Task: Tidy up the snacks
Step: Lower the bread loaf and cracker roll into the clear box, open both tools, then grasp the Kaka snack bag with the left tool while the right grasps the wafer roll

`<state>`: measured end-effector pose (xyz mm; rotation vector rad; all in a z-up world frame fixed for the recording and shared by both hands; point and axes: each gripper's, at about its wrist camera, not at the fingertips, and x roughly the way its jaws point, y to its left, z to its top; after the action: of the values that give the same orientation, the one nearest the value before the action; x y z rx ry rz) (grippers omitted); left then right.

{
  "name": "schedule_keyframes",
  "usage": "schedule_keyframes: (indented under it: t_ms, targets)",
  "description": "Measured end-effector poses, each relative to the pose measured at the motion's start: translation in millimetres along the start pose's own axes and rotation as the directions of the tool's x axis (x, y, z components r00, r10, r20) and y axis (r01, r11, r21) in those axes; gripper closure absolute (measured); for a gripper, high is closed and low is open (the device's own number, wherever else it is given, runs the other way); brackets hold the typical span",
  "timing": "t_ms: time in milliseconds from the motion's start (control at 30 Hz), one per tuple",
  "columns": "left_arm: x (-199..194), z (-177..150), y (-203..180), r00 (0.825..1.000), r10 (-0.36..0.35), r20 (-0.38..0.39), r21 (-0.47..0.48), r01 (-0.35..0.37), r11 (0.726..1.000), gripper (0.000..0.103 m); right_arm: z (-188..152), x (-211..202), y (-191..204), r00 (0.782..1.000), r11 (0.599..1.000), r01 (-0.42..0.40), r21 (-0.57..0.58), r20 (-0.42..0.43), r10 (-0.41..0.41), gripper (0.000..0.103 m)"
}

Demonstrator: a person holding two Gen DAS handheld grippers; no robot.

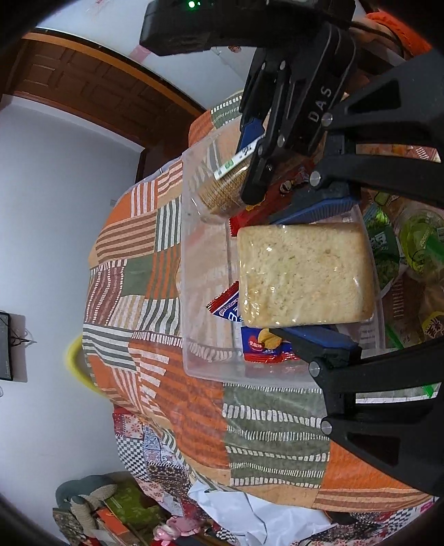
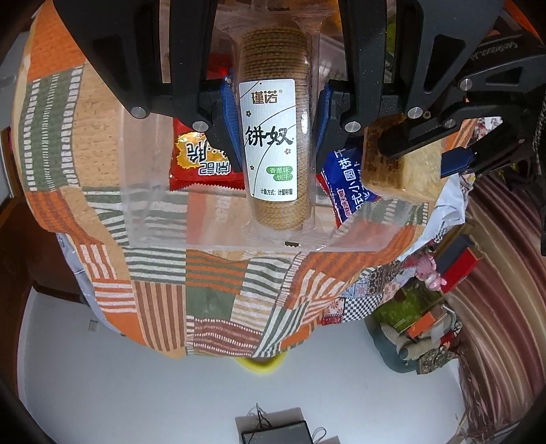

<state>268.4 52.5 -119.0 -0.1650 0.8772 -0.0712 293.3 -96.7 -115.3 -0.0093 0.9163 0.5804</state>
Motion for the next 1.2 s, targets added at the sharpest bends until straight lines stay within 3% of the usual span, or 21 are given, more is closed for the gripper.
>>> schedule_keyframes:
  t_ms: [300, 600, 900, 967, 1200]
  targets:
    - [-22, -4, -1, 1.000, 0.000, 0.025, 0.015, 0.000, 1.000, 0.048, -4, -14, 6, 1.000, 0.999, -0.008, -0.031, 0.011, 0.008, 0.066]
    - [-68, -14, 1, 0.996, 0.019, 0.091, 0.029, -0.022, 0.999, 0.041, -17, -63, 6, 0.997, 0.999, -0.009, -0.051, 0.081, 0.013, 0.064]
    - [-105, -49, 4, 0.992, 0.059, 0.108, 0.051, -0.065, 0.997, 0.028, -50, -108, 0, 0.992, 0.999, -0.002, -0.053, 0.124, 0.009, 0.059]
    - [-110, -58, 5, 0.992, 0.065, 0.105, 0.051, -0.071, 0.996, 0.021, -59, -113, 0, 0.993, 0.999, -0.007, -0.050, 0.120, 0.013, 0.057]
    - [-116, -95, 4, 0.996, 0.070, 0.062, 0.052, -0.073, 0.996, 0.017, -98, -114, 10, 0.997, 0.997, -0.021, -0.070, 0.075, 0.026, 0.054]
